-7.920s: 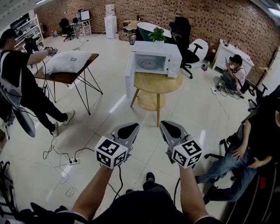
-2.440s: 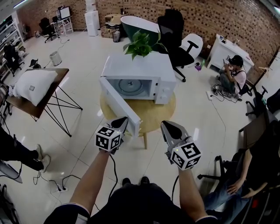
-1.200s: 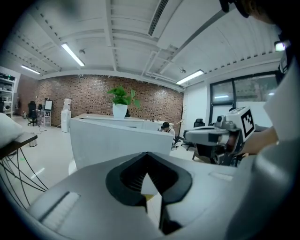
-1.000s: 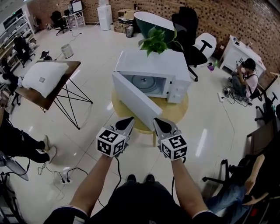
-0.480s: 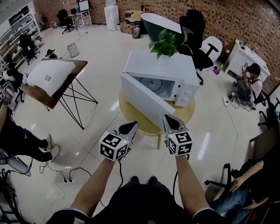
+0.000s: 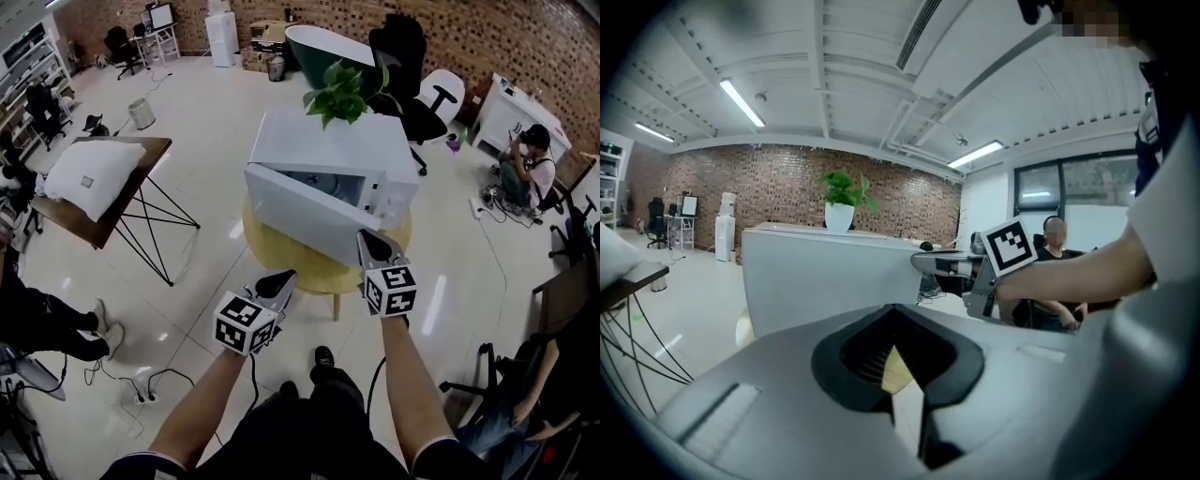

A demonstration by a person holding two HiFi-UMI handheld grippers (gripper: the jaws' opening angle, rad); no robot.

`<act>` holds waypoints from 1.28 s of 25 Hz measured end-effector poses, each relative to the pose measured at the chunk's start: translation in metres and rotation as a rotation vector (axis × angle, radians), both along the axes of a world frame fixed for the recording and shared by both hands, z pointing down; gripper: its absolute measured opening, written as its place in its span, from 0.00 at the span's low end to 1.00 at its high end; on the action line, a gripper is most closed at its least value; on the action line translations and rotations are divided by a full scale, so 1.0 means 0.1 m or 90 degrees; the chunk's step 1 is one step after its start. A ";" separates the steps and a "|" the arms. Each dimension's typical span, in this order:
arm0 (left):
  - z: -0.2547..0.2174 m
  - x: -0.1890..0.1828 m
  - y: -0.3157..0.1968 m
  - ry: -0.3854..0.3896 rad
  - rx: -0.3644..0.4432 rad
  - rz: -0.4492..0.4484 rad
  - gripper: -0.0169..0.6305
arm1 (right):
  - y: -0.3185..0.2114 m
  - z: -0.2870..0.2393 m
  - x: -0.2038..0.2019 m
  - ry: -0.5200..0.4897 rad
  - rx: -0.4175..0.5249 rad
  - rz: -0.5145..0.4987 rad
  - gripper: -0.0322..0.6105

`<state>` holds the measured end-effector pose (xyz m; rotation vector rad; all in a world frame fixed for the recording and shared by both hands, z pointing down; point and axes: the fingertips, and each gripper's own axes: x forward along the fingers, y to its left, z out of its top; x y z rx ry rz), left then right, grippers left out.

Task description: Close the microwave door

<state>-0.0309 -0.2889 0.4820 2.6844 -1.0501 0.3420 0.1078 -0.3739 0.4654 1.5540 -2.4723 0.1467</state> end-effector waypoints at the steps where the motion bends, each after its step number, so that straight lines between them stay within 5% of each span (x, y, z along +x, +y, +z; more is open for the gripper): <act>1: 0.01 0.04 -0.05 0.001 0.000 -0.001 0.04 | -0.06 0.01 0.05 -0.002 -0.001 0.004 0.05; 19: 0.05 0.58 -0.82 0.008 -0.001 -0.013 0.04 | -1.05 0.09 0.48 -0.001 -0.010 0.018 0.05; 32: 0.10 0.72 -0.99 0.001 -0.014 -0.006 0.04 | -1.27 0.07 0.49 0.038 -0.027 0.003 0.05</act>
